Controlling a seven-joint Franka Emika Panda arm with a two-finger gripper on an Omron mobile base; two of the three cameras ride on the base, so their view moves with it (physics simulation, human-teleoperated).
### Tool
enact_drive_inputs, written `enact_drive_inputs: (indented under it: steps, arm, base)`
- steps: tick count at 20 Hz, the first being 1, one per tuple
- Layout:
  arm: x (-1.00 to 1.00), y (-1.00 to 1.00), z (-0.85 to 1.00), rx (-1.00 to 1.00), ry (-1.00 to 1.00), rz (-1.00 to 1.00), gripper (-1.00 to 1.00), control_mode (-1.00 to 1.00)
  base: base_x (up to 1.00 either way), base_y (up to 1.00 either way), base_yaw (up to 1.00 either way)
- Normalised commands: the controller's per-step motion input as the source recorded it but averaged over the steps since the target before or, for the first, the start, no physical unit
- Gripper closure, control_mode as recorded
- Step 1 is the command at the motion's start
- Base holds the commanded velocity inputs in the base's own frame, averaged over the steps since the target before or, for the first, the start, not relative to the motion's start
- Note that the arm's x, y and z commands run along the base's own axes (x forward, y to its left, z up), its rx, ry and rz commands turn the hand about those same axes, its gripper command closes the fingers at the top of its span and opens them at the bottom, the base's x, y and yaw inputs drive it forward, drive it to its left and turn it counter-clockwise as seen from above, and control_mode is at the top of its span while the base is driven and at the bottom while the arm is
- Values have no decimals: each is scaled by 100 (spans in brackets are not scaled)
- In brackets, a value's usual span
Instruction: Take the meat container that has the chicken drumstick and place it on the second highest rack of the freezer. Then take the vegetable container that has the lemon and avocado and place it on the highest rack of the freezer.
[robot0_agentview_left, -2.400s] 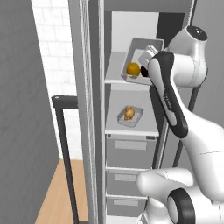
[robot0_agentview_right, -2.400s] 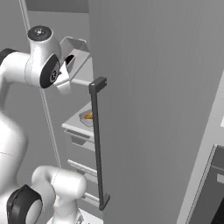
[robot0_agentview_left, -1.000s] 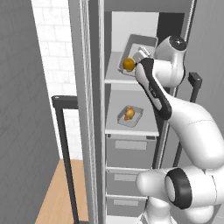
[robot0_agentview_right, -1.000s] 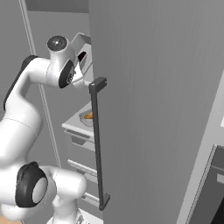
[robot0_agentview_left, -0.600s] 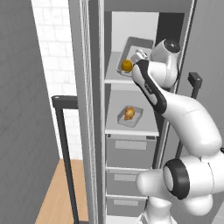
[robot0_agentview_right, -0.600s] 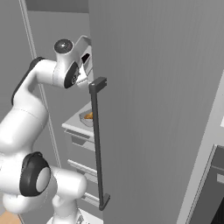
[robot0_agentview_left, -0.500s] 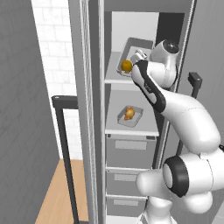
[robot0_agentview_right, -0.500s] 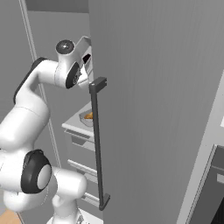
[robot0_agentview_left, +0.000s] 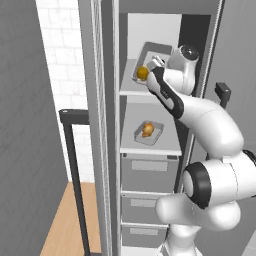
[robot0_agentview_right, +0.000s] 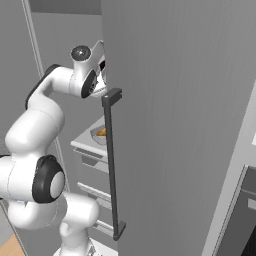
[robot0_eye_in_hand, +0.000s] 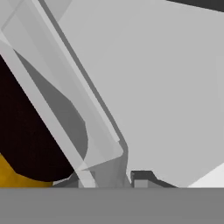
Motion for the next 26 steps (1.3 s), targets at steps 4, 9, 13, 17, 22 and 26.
enact_drive_inputs:
  steps: [4, 9, 13, 17, 22, 26]
  arm:
    - [38, -3, -17, 0, 0, 0, -100, -100]
    - [36, 0, -15, 0, 0, 0, -100, -100]
    - [27, 0, -6, 0, -5, 0, -100, -100]
    - [24, 0, -2, 0, -11, 0, -100, -100]
    - [2, 0, 0, -1, -26, 0, -100, -100]
    - [-33, 19, 6, -4, -29, 0, -100, -100]
  base:
    - [0, 0, 0]
    - [0, 0, 0]
    - [0, 0, 0]
    - [0, 0, 0]
    - [0, 0, 0]
    - [0, 0, 0]
